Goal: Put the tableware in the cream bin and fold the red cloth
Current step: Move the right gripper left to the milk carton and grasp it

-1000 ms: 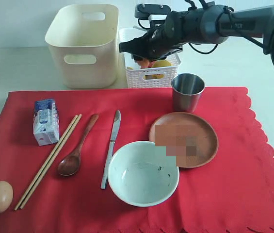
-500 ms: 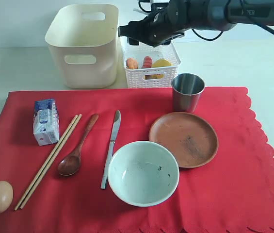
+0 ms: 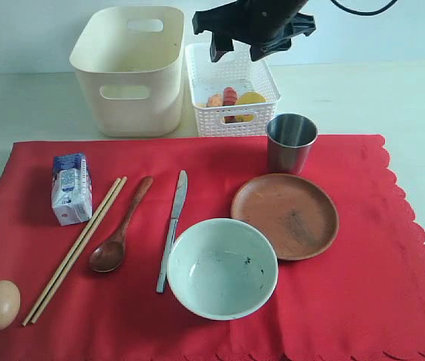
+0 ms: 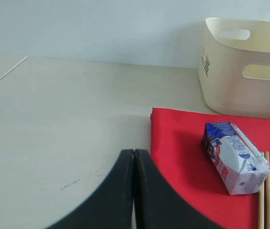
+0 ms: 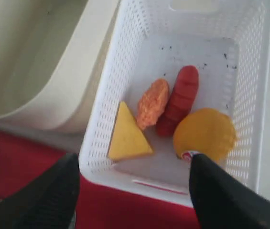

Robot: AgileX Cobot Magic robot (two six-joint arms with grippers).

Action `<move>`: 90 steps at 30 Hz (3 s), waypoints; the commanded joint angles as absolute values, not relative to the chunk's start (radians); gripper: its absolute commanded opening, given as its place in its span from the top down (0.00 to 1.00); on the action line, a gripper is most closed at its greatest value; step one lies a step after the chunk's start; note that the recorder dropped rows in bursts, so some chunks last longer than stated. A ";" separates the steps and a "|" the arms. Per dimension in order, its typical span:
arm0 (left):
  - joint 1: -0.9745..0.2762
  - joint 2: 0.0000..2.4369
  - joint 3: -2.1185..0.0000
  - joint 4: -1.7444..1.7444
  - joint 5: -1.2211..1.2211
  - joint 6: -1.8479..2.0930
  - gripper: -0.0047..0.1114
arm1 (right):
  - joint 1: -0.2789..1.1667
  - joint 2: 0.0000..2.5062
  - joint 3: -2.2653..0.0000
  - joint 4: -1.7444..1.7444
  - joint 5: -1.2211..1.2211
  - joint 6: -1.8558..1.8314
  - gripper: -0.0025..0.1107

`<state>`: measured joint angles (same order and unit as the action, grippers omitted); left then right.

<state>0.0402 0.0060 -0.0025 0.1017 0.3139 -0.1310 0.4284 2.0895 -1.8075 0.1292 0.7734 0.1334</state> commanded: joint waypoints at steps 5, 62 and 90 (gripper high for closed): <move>0.041 0.000 0.000 0.101 0.312 -0.131 0.96 | 0.423 2.039 -1.814 0.124 0.963 0.106 0.42; 0.041 0.000 0.000 0.101 0.312 -0.131 0.96 | 0.829 1.934 -1.812 0.399 0.898 -0.041 0.45; 0.041 0.000 0.000 0.101 0.312 -0.133 0.96 | 0.940 2.082 -1.814 0.285 0.941 0.057 0.45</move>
<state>0.0402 0.0060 -0.0025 0.1017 0.3139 -0.1310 0.9180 2.0759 -1.8075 0.3464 0.9375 0.0413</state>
